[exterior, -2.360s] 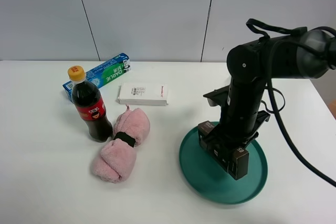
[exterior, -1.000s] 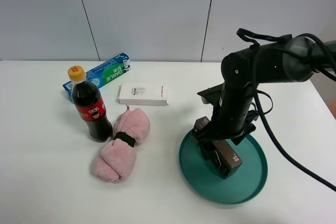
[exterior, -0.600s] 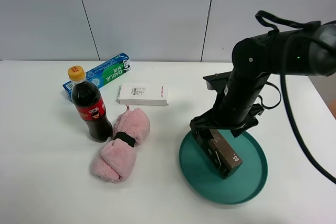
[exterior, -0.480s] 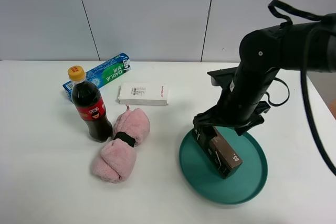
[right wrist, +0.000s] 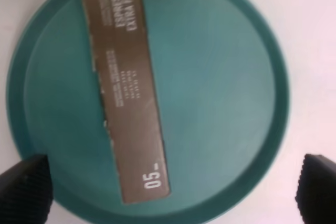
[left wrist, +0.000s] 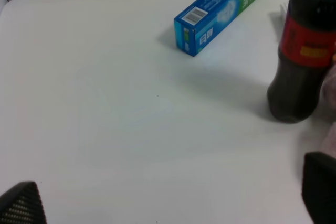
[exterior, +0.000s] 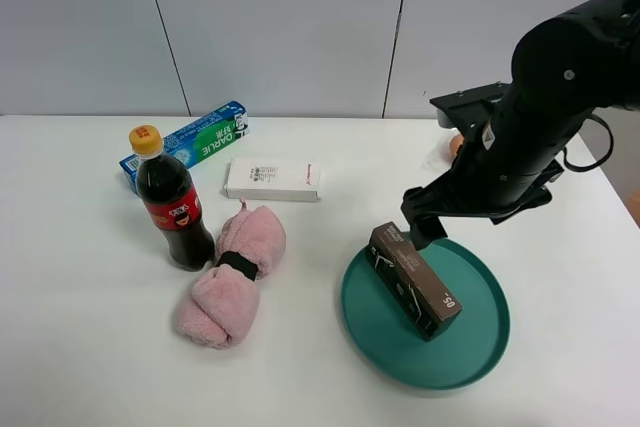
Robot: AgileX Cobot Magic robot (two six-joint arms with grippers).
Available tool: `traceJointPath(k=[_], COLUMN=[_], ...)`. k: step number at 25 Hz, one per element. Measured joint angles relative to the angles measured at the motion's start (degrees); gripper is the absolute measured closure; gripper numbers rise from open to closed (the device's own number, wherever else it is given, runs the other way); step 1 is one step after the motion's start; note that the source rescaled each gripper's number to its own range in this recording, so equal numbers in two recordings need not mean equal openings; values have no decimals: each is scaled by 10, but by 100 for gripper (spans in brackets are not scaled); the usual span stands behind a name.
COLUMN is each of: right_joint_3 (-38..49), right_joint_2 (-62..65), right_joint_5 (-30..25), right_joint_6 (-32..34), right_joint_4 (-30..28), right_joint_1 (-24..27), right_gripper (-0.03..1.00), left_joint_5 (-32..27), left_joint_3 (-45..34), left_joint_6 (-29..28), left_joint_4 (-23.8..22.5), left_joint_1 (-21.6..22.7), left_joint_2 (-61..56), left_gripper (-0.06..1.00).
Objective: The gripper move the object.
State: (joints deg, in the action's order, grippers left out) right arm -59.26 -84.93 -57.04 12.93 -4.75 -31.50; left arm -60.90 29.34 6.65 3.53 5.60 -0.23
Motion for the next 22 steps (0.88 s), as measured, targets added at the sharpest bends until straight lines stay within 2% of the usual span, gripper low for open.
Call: traceJointPath(k=[13,22], right_joint_3=[0,0], right_joint_2=[121,222], right_joint_5=[39,28], right_joint_6=[17,47], right_joint_4=[-58,-103], right_joint_1=[0,0], right_gripper=[8,8], left_joint_5=[0,0], left_joint_3=[0,0], left_joint_6=[0,0], left_joint_4=[0,0], left_joint_1=[0,0], left_joint_2=[0,0], left_gripper=[-6,-6])
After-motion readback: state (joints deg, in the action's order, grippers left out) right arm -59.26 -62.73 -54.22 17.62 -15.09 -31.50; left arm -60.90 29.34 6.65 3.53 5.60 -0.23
